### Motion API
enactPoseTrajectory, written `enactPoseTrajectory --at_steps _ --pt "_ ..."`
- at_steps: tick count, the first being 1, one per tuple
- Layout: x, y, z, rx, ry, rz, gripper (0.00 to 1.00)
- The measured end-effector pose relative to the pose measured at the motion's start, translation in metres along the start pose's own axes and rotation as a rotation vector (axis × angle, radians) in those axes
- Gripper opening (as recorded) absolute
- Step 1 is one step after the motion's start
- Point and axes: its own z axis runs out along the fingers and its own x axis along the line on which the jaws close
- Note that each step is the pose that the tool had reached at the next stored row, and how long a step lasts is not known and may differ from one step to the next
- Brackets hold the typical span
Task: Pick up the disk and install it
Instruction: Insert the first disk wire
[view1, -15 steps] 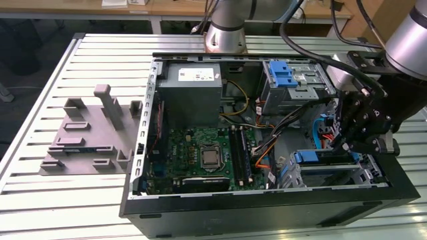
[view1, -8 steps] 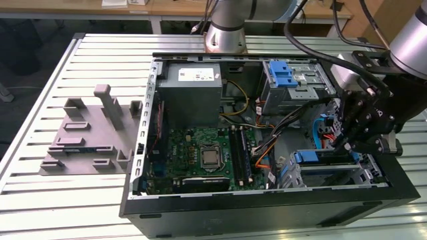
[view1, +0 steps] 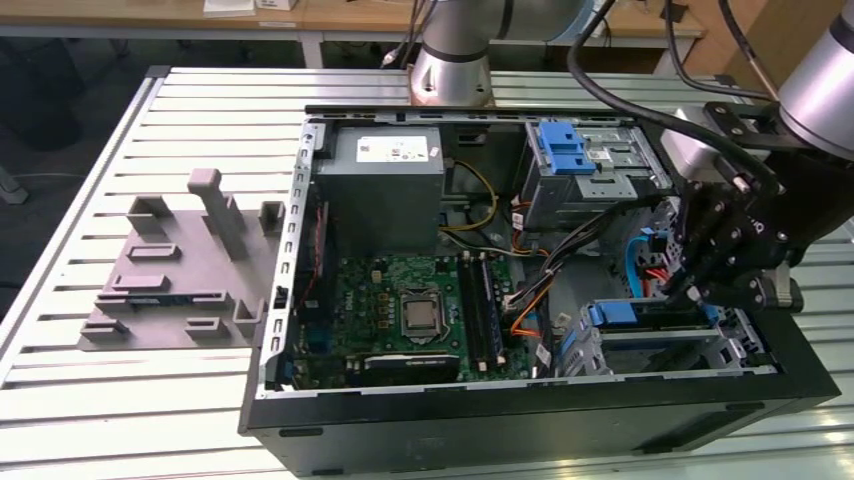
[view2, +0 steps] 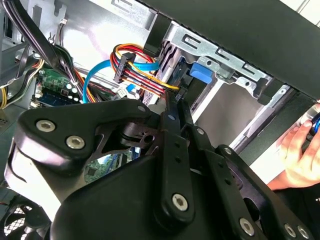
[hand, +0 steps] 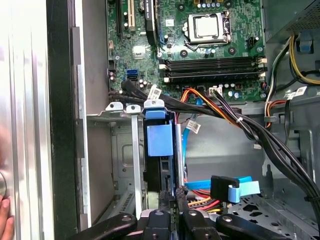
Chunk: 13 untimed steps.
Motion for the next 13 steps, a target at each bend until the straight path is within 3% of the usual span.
enactPoseTrajectory --at_steps 13 --pt "-0.0002 -0.0003 0.0059 -0.0041 -0.0047 0.0 0.16"
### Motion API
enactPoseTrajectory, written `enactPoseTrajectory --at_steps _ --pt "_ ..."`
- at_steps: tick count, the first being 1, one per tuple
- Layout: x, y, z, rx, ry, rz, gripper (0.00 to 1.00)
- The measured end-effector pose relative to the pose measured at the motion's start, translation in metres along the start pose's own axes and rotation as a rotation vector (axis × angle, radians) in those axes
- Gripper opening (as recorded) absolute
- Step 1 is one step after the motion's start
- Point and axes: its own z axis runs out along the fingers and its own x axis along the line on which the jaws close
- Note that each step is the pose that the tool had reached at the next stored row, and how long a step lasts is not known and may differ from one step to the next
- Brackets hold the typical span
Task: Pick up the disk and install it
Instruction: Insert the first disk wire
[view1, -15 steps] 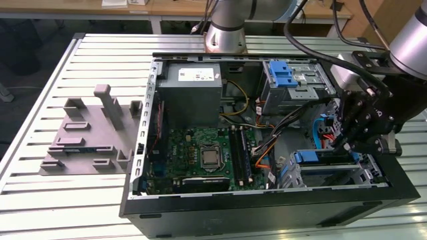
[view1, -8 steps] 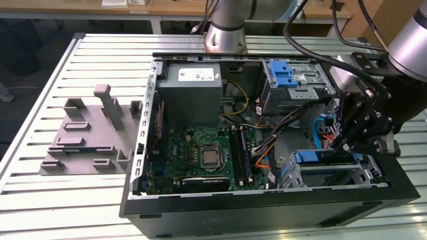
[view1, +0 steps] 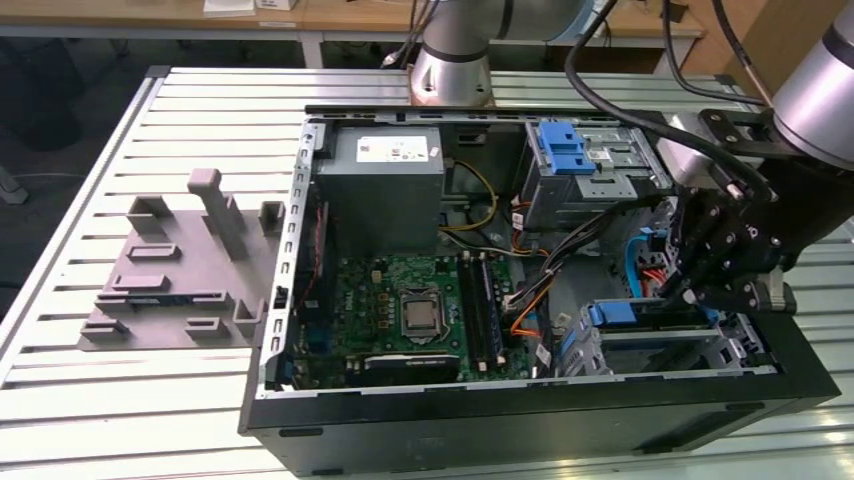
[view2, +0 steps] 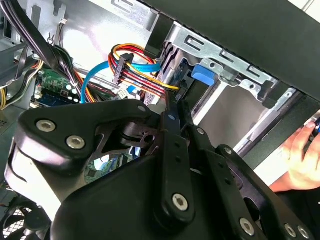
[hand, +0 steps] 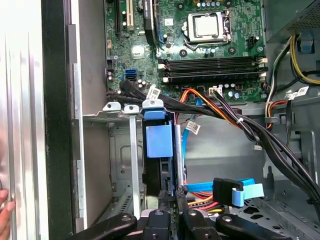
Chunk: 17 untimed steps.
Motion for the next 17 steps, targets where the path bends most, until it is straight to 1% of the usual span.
enactPoseTrajectory --at_steps 3,5,6,9,10,12,14,17 --pt "0.0 0.0 0.0004 -0.0001 -0.0009 0.0 0.16" --pt "0.0 0.0001 -0.001 -0.0001 -0.001 0.0 0.17" --pt "0.0001 0.0002 -0.0031 -0.0001 -0.0005 0.0 0.24" --pt "0.0003 0.0005 -0.0098 0.0 -0.0004 0.0 0.24" --pt "0.0003 0.0005 -0.0108 0.0 -0.0004 0.0 0.24" --pt "0.0003 0.0005 -0.0108 -0.0001 -0.0006 0.0 0.22" --pt "0.0003 0.0005 -0.0109 0.0 -0.0005 0.0 0.11" --pt "0.0003 0.0006 -0.011 -0.0001 -0.0003 0.0 0.11"
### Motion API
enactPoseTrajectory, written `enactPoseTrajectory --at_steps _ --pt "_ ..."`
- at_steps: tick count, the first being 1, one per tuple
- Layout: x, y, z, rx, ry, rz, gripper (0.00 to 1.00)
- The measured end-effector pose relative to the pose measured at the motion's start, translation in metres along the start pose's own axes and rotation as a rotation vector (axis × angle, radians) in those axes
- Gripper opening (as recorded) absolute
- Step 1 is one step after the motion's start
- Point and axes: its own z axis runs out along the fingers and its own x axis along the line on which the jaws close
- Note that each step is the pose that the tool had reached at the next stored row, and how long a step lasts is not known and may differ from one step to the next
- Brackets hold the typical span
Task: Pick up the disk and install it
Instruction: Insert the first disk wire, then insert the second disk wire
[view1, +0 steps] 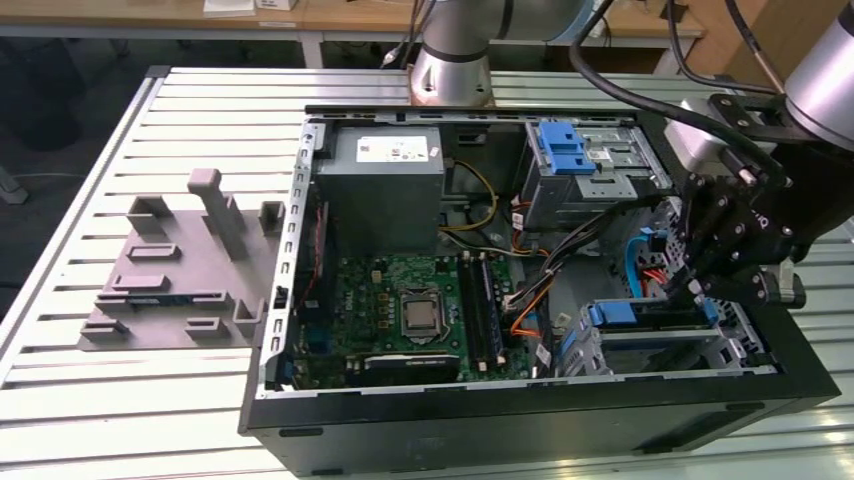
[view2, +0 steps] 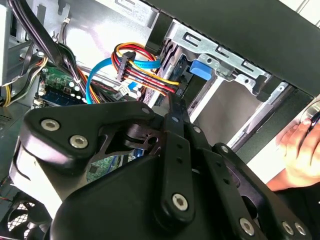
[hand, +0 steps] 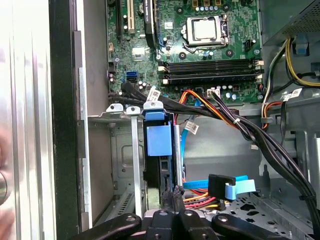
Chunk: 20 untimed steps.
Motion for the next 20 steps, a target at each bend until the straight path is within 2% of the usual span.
enactPoseTrajectory --at_steps 14,20 --pt "0.0 0.0002 0.0 0.0006 0.0002 -0.002 0.11" --pt "0.0004 0.0033 -0.0008 0.0173 -0.001 -0.001 0.11"
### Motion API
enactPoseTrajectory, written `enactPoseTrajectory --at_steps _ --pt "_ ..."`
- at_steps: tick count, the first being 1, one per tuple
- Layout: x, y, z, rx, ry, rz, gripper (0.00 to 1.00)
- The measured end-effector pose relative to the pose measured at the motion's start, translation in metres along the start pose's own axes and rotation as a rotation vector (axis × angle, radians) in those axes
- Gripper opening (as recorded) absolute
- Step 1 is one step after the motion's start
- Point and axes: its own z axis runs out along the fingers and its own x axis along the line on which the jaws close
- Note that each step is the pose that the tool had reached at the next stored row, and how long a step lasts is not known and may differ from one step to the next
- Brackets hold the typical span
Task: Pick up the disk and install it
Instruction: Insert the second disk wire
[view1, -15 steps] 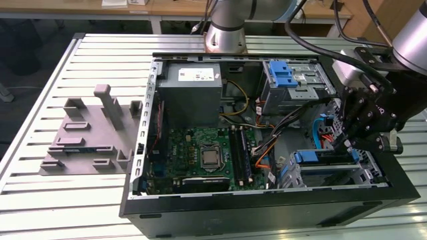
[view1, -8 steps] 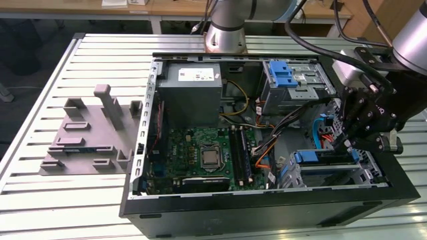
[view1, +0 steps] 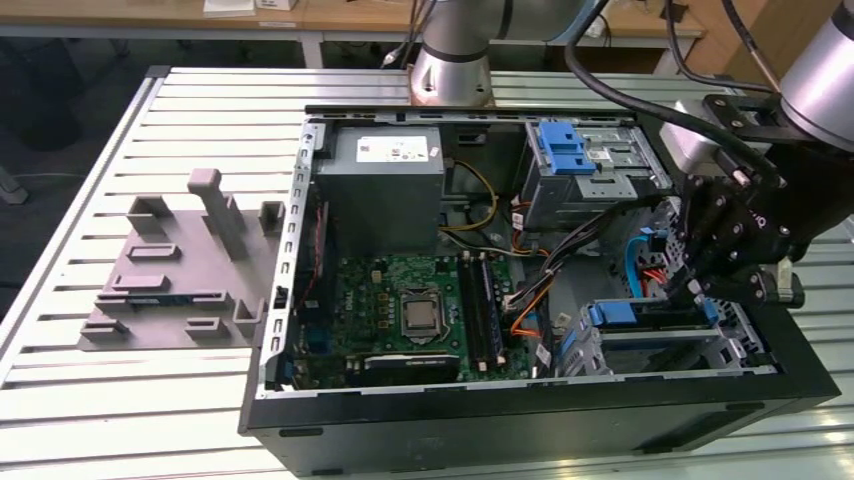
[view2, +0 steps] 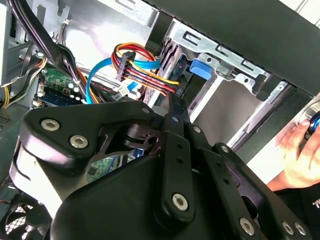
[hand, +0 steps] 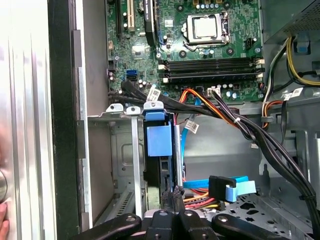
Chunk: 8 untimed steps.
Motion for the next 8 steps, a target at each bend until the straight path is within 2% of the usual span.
enactPoseTrajectory --at_steps 2,3,8 --pt "0.0001 0.0008 -0.0026 0.003 -0.0006 0.0 0.11" --pt "0.0004 0.0024 -0.0095 0.0074 -0.0009 0.0 0.11" --pt "0.0014 0.0162 -0.0098 0.0322 -0.003 0.001 0.11"
